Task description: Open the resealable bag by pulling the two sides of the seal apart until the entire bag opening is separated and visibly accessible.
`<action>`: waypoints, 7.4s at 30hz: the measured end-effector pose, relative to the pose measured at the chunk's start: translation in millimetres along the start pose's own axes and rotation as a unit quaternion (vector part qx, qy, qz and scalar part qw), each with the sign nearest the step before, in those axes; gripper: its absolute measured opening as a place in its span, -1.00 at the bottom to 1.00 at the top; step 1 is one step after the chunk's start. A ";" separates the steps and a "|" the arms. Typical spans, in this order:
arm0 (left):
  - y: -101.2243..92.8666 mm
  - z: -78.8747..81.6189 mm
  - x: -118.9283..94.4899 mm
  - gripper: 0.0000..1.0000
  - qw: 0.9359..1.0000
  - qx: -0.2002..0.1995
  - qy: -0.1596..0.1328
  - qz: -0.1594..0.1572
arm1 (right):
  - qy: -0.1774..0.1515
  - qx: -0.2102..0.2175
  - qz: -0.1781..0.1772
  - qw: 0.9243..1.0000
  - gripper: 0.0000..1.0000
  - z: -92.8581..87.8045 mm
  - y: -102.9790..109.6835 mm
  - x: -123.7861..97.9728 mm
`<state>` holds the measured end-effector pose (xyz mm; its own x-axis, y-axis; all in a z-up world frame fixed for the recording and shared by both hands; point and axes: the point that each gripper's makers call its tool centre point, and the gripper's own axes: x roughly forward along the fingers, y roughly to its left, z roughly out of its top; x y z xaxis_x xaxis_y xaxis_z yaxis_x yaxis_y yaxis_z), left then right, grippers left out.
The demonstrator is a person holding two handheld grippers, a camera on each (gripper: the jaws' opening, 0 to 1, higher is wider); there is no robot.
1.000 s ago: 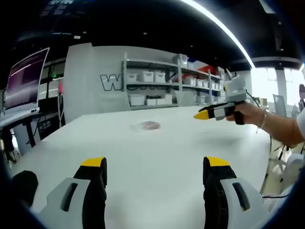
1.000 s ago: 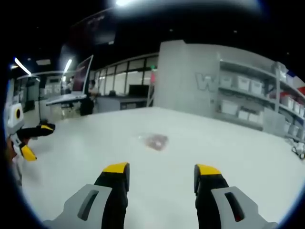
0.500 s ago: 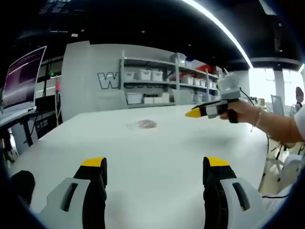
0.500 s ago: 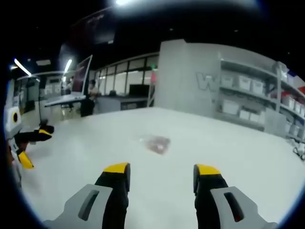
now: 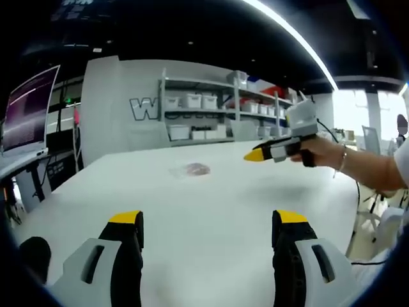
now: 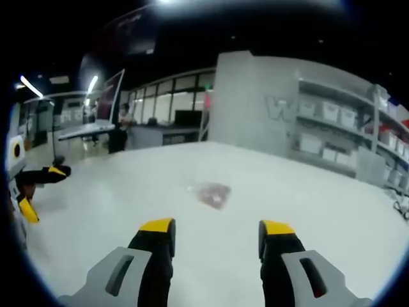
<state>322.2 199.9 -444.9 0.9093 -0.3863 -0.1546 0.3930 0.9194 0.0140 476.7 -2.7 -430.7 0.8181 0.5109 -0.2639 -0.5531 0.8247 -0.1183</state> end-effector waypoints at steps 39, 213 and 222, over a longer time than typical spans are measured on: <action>7.4 2.5 -2.1 0.62 1.000 -0.010 -0.007 -0.005 | 0.015 0.005 -0.016 1.000 -0.07 -3.2 0.2 32.3; 29.5 -9.2 12.9 0.60 1.000 -0.013 0.013 0.004 | 0.056 -0.338 0.054 0.938 -0.43 4.5 45.3 163.3; 32.6 -10.4 11.5 0.60 1.000 -0.015 0.010 0.008 | 0.059 -0.379 0.051 0.922 -0.42 -0.7 47.1 169.0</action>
<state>344.1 226.2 -456.5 0.9122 -0.3703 -0.1753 0.3738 0.9274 -0.0138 588.8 122.3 -481.5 0.7581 0.5090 -0.4077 -0.6135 0.3447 -0.7105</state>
